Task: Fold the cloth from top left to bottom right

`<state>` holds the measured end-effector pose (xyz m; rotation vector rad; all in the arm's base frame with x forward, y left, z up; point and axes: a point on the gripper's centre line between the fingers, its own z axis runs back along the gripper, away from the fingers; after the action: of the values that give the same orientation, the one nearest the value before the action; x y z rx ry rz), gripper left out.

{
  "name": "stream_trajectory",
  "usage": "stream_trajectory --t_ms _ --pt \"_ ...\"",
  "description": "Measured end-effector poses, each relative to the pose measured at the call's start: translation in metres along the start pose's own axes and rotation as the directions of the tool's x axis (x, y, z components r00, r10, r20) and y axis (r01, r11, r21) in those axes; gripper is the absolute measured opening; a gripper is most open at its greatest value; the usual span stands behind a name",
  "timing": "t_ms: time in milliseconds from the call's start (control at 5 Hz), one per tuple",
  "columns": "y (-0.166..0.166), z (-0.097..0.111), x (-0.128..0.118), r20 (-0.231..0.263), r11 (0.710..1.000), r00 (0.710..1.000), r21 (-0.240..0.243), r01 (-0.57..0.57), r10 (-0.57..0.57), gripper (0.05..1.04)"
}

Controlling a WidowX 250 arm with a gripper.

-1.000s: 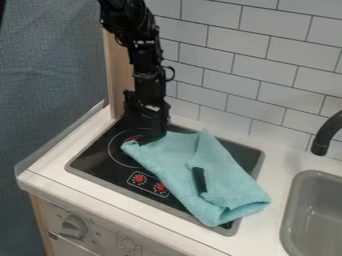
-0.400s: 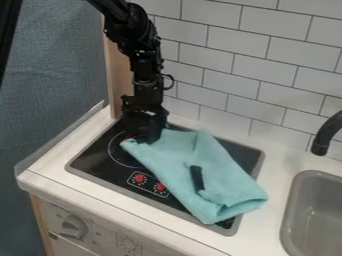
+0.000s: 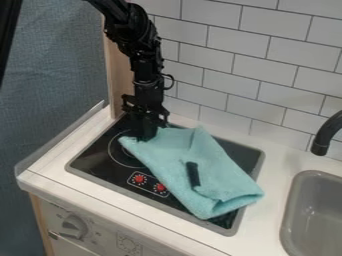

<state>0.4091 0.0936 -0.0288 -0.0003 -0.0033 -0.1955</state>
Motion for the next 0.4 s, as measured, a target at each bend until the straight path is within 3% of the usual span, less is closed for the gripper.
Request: stream_trajectory --t_ms 400 --pt "0.0071 0.003 0.0124 0.005 1.0 1.0 -0.007 0.002 -0.002 0.075"
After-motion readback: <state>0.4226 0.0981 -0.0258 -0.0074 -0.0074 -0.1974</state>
